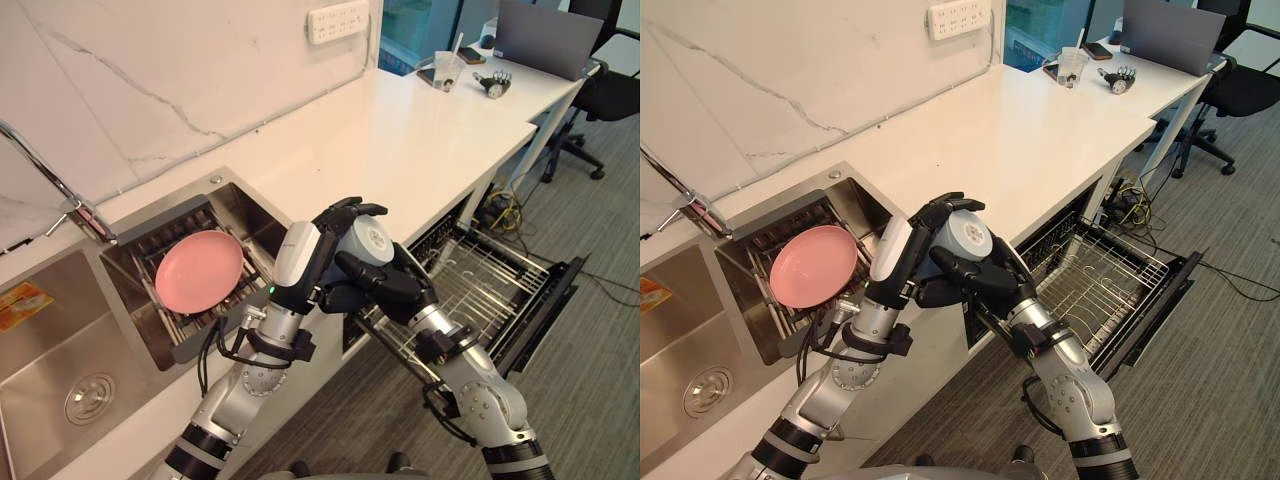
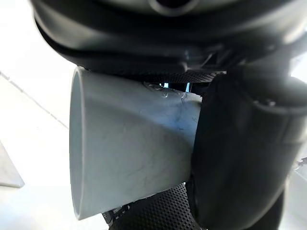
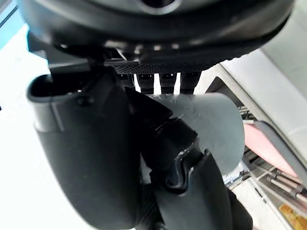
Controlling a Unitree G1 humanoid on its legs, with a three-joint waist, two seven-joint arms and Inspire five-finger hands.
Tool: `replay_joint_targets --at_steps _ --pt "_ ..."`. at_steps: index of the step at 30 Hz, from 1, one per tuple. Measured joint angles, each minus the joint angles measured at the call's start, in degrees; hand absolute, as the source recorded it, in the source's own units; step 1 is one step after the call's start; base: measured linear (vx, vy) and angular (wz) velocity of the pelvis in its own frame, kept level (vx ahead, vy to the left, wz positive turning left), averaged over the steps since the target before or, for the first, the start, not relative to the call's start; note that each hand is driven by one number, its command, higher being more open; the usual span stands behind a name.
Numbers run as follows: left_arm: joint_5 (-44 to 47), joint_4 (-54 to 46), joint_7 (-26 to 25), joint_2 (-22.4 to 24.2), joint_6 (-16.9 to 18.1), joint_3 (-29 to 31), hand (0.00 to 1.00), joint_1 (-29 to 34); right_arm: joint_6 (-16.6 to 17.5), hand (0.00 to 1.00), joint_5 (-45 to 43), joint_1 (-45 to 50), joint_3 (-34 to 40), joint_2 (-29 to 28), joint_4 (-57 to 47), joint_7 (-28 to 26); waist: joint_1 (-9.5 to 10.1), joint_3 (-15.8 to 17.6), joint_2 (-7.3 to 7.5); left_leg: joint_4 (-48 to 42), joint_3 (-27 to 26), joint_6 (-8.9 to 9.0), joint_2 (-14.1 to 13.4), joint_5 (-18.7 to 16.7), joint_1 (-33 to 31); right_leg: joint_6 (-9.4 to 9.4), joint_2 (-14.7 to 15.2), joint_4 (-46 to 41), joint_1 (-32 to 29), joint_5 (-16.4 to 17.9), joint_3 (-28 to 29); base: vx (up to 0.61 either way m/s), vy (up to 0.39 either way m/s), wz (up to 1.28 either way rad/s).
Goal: Walk over to the sink, pick up the cup, carry it to the dishwasher, place the cup inside the dishwasher, then close the dishwasher door
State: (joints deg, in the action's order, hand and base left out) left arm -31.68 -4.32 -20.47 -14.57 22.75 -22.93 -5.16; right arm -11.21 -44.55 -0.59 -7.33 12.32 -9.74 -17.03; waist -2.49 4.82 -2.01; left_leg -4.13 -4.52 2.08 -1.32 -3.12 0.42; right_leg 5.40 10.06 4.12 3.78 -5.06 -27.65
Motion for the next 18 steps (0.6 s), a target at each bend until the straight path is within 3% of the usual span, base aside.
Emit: replay_joint_targets --at_steps 9,10,18 --pt "-1.09 -0.39 -2.46 -0.23 0.0 -0.07 0.0 -0.15 0.75 0.0 -1.55 -1.56 -2.23 0.57 -0.6 2.5 0.12 -0.01 0.0 -0.03 0.67 0.01 0.07 0.21 -0.4 -0.02 0.02 0.08 0.02 -0.01 -0.68 -0.02 0.003 0.03" --pt "-1.56 -0.39 -2.88 -0.23 -0.01 -0.11 1.0 -0.41 1.0 0.0 -1.86 -1.56 -2.49 0.59 -1.0 3.35 0.11 -0.01 0.0 -0.05 0.71 0.01 0.08 0.21 -0.46 -0.02 0.02 0.1 0.01 -0.01 -0.74 0.0 0.0 0.0" --pt "-6.83 -0.65 -6.05 -0.17 -0.03 -1.68 1.0 -4.73 5.88 0.0 -3.82 -1.56 -6.38 0.52 -2.52 13.11 0.04 -0.06 -0.06 -0.08 0.96 -0.05 0.12 0.35 -0.64 -0.02 0.01 0.19 0.02 -0.01 -0.97 0.0 0.0 0.0"
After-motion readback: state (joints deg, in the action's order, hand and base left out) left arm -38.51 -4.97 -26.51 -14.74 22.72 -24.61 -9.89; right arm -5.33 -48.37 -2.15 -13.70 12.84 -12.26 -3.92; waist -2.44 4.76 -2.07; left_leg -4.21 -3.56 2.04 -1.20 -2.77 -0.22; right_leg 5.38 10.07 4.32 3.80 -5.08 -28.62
